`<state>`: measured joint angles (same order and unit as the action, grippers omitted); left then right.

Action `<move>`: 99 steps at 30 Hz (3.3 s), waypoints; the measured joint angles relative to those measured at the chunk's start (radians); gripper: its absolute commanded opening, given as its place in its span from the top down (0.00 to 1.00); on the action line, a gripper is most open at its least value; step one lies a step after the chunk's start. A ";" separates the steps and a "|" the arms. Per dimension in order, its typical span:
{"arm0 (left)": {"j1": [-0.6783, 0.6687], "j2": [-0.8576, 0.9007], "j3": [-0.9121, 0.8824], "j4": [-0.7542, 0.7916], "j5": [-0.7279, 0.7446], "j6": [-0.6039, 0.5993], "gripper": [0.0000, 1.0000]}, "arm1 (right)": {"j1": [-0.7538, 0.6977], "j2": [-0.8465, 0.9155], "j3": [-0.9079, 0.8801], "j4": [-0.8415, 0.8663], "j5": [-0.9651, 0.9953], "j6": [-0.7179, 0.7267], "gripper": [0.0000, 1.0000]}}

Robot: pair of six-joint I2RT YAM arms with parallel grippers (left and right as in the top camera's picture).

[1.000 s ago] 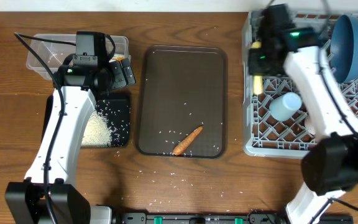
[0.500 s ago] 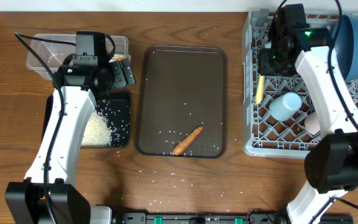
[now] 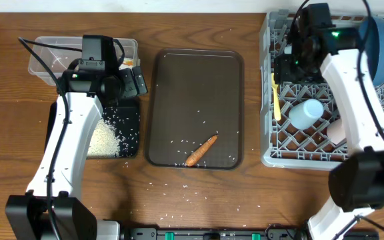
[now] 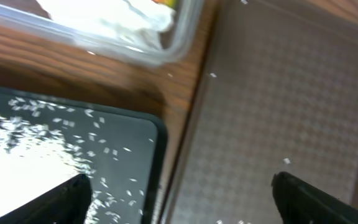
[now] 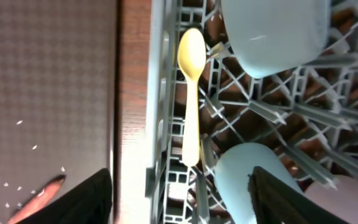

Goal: Sort waste into correct bins and load items into the dishwasher rack
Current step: 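Reach the left gripper to the carrot on the brown tray and grasp it, then carry the carrot left and drop it onto the black rice tray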

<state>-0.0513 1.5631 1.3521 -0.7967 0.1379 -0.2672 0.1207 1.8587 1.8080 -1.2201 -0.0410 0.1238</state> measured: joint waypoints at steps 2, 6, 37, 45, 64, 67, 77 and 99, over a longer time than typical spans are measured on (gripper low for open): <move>-0.016 0.000 0.000 -0.021 0.049 0.016 0.14 | 0.000 -0.042 0.008 -0.006 -0.004 -0.008 0.24; -0.120 0.002 -0.003 -0.080 0.103 0.086 0.14 | 0.000 -0.111 0.023 -0.003 -0.008 -0.027 0.14; -0.698 0.378 -0.099 -0.023 -0.055 0.192 0.75 | 0.000 -0.124 0.029 -0.013 -0.009 -0.041 0.02; -0.698 0.378 -0.098 -0.008 -0.078 0.190 0.90 | 0.000 -0.124 0.029 -0.014 -0.009 -0.041 0.01; -0.132 0.048 -0.053 -0.064 -0.143 -0.090 0.83 | 0.000 -0.124 0.029 -0.014 -0.009 -0.041 0.01; 0.003 0.048 -0.061 -0.048 -0.175 -0.178 0.83 | 0.000 -0.124 0.029 -0.013 -0.009 -0.041 0.01; 0.182 0.226 -0.177 0.042 -0.198 -0.374 0.83 | 0.000 -0.124 0.029 -0.013 -0.009 -0.041 0.01; 0.186 0.186 -0.145 -0.032 -0.198 -0.364 0.13 | 0.000 -0.124 0.029 0.008 -0.010 -0.041 0.01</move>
<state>0.1349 1.7493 1.2076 -0.8284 -0.0597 -0.6315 0.1207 1.7344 1.8374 -1.2121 -0.0505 0.0826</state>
